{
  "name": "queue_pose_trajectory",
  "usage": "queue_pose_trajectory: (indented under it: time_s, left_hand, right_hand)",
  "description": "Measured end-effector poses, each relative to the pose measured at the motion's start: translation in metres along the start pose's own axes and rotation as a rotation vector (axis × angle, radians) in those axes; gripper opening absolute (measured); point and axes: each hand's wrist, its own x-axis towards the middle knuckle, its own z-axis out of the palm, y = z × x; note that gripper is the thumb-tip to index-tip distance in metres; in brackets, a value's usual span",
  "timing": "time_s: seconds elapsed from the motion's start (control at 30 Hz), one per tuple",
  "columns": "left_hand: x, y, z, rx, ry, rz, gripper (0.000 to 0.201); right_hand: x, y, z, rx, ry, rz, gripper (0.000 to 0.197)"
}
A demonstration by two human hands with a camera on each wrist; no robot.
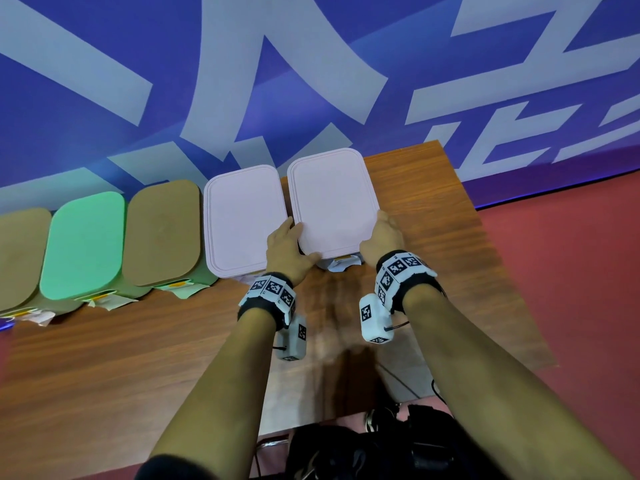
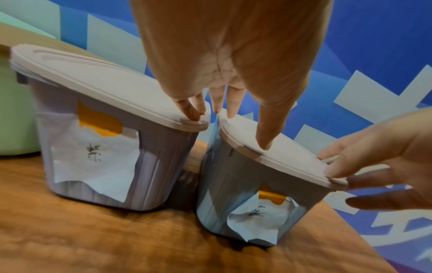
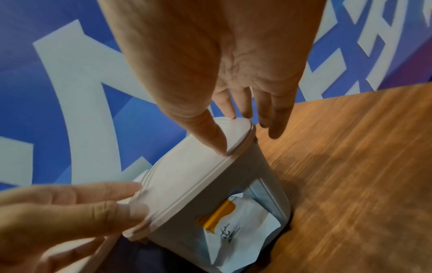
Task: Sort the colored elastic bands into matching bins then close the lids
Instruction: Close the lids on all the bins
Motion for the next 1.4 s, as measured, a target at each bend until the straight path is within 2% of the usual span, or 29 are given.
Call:
queue_pose_trajectory:
  time_s: [0.2,0.33,0.5,0.67,0.93,1.17,1.4]
  left_hand:
    - [0.008,0.006,0.0,0.073,-0.009,-0.02,0.084]
    - [0.015,0.008,0.0,0.13,-0.025,-0.015,0.087]
    - [0.021,0.006,-0.001,0.092,-0.018,-0.014,0.089]
    - [0.023,0.008,0.0,0.135,0.006,-0.022,0.083]
    - [0.025,0.013,0.002,0.147,0.03,-0.06,0.076]
    - [0.023,0.013,0.003,0.137,0.013,-0.062,0.078]
    - [0.014,-0.003,-0.015,-0.102,-0.027,-0.018,0.071]
  right_hand:
    - [0.006,-0.006,0.002,-0.237,0.015,-0.141,0.068]
    - [0.013,-0.012,0.005,-0.312,-0.001,-0.185,0.067]
    - [0.018,-0.006,0.007,-0.335,-0.022,-0.207,0.071]
    - [0.024,-0.005,0.003,-0.329,-0.042,-0.205,0.072]
    - [0.026,-0.006,0.004,-0.294,-0.036,-0.198,0.06]
    - [0.023,-0.01,0.009,-0.399,-0.082,-0.165,0.075]
    - [0.024,-0.015,0.009,-0.433,-0.079,-0.13,0.074]
